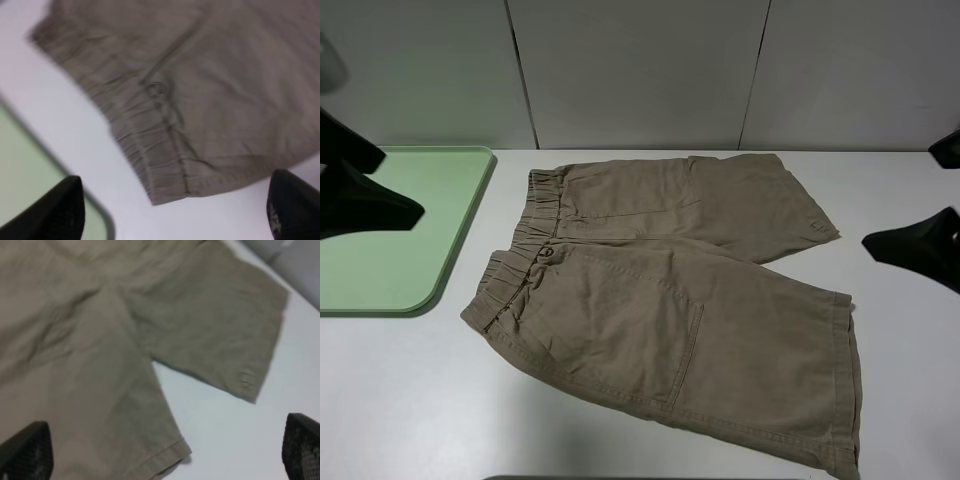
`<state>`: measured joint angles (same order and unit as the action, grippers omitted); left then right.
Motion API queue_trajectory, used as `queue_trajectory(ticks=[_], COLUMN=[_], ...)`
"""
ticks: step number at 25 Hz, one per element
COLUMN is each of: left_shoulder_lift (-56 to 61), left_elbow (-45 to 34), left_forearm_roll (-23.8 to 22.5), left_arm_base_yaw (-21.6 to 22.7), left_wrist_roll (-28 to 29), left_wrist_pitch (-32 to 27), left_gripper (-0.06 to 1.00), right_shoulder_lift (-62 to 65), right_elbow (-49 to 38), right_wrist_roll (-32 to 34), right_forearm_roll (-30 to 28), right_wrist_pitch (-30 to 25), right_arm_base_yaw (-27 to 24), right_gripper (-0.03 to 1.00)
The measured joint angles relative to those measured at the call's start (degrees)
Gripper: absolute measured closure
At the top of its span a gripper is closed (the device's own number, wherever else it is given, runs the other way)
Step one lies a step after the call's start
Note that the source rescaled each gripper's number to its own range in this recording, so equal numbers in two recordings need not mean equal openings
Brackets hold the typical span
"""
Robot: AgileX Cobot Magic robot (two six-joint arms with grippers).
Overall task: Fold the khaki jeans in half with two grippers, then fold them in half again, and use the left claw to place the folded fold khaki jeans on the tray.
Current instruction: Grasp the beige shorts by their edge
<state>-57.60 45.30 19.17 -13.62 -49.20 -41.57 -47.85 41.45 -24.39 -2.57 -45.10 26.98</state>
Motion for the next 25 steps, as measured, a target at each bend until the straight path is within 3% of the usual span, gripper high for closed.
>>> queue_trajectory(ticks=[1,4,10,16,25], left_shoulder_lift=[0.0,-5.52,-9.35,-12.29,-23.49], left_elbow=[0.0,0.1,0.17,0.21,0.27], left_forearm_roll=[0.0,1.46,1.54,1.3,1.23], left_arm_base_yaw=[0.0,-3.23,-4.32,-4.32,-4.32], left_wrist_roll=[0.0,-9.07,-13.0,-22.7,-32.65], left_wrist_pitch=[0.0,2.77,9.86,17.84,18.49], left_gripper=[0.13,0.13,0.13,0.13,0.13], right_shoulder_lift=[-0.96,-4.16,-10.63,-16.29,-23.84], right_elbow=[0.0,0.0,0.0,0.0,-2.41], right_wrist_roll=[-0.19,-0.53,0.83,1.46,1.57], right_forearm_roll=[-1.19,-4.31,-9.34,-10.98,-13.24], right_wrist_pitch=[-0.55,-2.16,-3.36,-4.82,-4.38], right_arm_base_yaw=[1.63,7.01,12.59,12.79,12.79], right_gripper=[-0.02,-0.02,-0.02,-0.02,-0.02])
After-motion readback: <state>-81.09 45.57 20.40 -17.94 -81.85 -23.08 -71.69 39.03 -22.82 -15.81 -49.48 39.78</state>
